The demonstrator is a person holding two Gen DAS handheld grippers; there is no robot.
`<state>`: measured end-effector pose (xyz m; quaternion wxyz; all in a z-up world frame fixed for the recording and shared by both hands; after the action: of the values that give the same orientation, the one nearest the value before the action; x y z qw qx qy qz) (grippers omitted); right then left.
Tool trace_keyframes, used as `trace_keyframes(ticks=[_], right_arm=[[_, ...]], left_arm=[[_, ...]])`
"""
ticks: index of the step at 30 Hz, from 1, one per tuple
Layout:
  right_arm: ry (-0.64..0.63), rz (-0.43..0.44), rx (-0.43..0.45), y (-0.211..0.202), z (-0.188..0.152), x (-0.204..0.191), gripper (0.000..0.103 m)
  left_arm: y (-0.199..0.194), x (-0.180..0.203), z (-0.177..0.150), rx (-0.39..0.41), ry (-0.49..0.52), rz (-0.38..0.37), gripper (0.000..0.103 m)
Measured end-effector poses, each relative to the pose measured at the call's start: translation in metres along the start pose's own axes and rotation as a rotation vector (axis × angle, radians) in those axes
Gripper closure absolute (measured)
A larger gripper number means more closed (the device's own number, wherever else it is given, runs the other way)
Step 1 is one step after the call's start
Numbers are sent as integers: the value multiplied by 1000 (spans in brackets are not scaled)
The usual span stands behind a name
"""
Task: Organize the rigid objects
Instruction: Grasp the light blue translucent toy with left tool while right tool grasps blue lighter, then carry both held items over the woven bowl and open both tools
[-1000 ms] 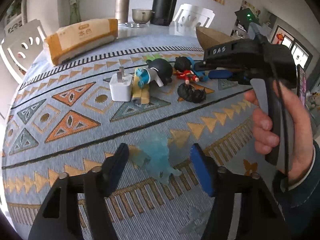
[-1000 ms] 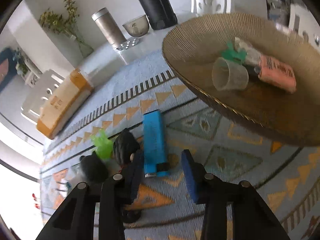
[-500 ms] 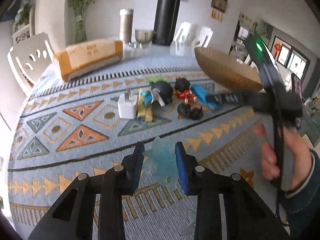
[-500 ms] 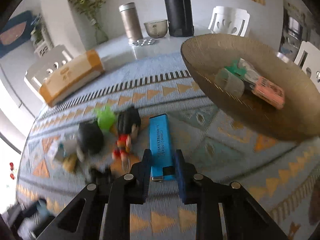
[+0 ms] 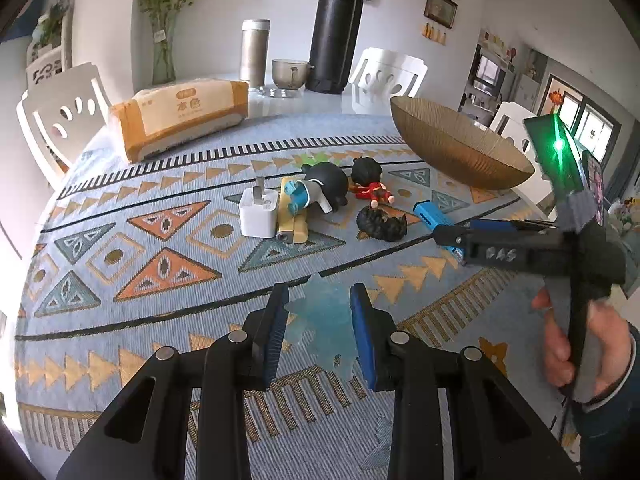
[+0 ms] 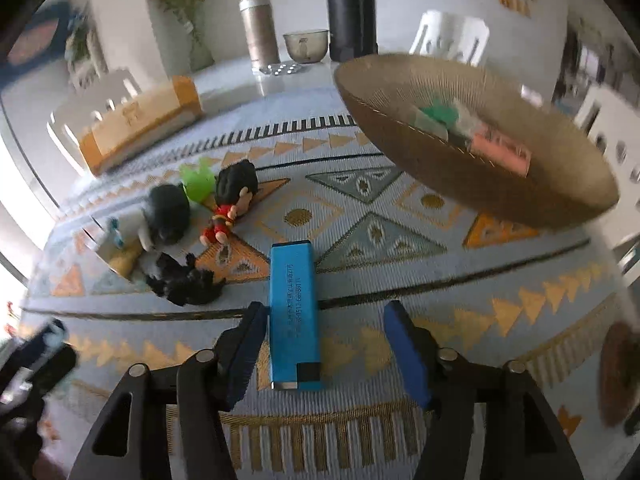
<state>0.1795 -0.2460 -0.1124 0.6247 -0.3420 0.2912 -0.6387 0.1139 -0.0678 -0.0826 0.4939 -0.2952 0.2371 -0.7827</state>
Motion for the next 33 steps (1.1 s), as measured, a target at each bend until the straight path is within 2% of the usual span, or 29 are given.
trace_keyframes(ticks=[1, 2, 5, 6, 9, 11, 13, 16, 19, 21, 23, 25, 29, 33], right_arm=[[-31, -8, 9, -1, 0, -5, 64], [-62, -2, 23, -4, -1, -13, 79], [-135, -46, 52, -13, -9, -25, 79], [-143, -33, 54, -16, -13, -28, 79], [-118, 119, 44, -34, -28, -43, 79], [-91, 187, 57, -50, -29, -45, 79], [-76, 208, 100, -68, -20, -43, 79], [-23, 201, 197, -104, 7, -21, 79], [66, 151, 303, -136, 42, 15, 79], [130, 45, 383, -155, 64, 48, 79], [184, -21, 414, -164, 78, 70, 79], [243, -48, 431, -167, 91, 92, 79], [306, -149, 422, -152, 105, 130, 80], [333, -166, 318, -112, 107, 151, 80]], left_arm=[[1, -1, 0, -3, -4, -2, 75], [1, -1, 0, -5, -7, -3, 75], [0, -1, 0, 0, -8, -3, 75], [-1, -1, 0, 5, -4, -1, 75], [-5, 4, 2, 27, 16, 8, 75], [-8, 7, 4, 39, 28, 21, 75], [-13, 13, 11, 51, 43, 38, 75], [-32, 32, 36, 110, 65, 1, 75], [-49, 58, 76, 182, 101, -42, 75], [-52, 78, 106, 213, 122, -79, 75], [-46, 97, 134, 229, 141, -99, 75], [-34, 111, 157, 236, 150, -111, 75], [13, 134, 189, 198, 99, -166, 75], [64, 154, 191, 128, 88, -190, 75]])
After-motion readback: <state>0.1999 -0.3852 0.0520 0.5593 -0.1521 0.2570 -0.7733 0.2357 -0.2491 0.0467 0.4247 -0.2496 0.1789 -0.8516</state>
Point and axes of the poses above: each gripper's, at about its wrist camera, not at the fingertips, and y roughly the way its jaws point, x to its right, z to its top, the point moved 8 cm from there along y, roughly the way its jaws point, and after that the axes turned 7 degrees about -z, right-handed, at the moved point
